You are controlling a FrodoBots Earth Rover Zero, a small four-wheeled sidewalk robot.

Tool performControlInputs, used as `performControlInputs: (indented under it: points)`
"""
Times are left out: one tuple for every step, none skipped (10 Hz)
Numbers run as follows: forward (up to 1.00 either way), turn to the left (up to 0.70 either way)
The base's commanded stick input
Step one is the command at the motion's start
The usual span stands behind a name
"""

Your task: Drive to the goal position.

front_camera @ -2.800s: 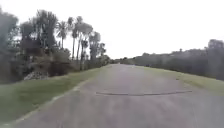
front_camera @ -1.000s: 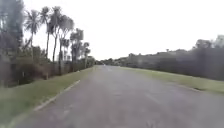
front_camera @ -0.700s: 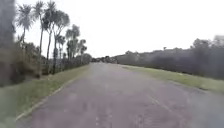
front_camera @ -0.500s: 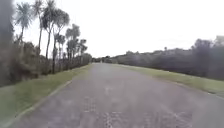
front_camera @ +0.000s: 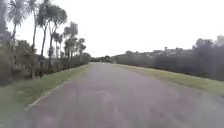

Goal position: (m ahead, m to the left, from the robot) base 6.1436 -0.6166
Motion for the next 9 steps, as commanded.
performControlInputs:
  points:
    - [1.0,0.0]
    - [1.0,0.0]
    - [1.0,0.0]
    - [1.0,0.0]
    - [1.0,0.0]
    - [1.0,0.0]
    - [1.0,0.0]
    - [1.0,0.0]
    - [1.0,0.0]
